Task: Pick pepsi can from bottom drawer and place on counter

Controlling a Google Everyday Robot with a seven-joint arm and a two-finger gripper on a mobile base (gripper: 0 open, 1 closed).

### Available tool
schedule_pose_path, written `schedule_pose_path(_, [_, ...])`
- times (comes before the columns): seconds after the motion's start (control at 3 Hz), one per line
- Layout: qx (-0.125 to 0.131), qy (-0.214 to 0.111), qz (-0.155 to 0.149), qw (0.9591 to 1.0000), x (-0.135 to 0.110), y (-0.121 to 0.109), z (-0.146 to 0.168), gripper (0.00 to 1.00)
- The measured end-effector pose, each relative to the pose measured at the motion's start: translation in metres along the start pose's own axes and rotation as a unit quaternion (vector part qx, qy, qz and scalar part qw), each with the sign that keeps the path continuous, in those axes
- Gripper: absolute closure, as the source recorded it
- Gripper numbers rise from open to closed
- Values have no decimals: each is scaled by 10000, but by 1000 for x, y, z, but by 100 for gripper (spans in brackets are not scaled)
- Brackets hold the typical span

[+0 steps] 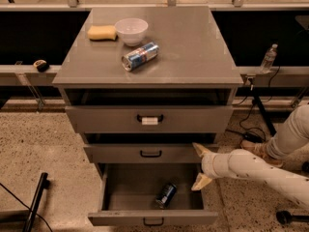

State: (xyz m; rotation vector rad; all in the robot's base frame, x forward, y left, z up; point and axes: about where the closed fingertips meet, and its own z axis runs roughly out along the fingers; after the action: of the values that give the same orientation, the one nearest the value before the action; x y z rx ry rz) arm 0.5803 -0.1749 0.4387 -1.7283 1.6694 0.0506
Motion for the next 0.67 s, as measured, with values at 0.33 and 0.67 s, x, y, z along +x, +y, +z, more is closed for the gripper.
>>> schedule_pose_path(0.33, [0, 0, 0, 10000, 0, 0, 0, 0])
schedule_pose_path(0.67, [-175, -165, -10, 9997, 2, 6, 7, 5])
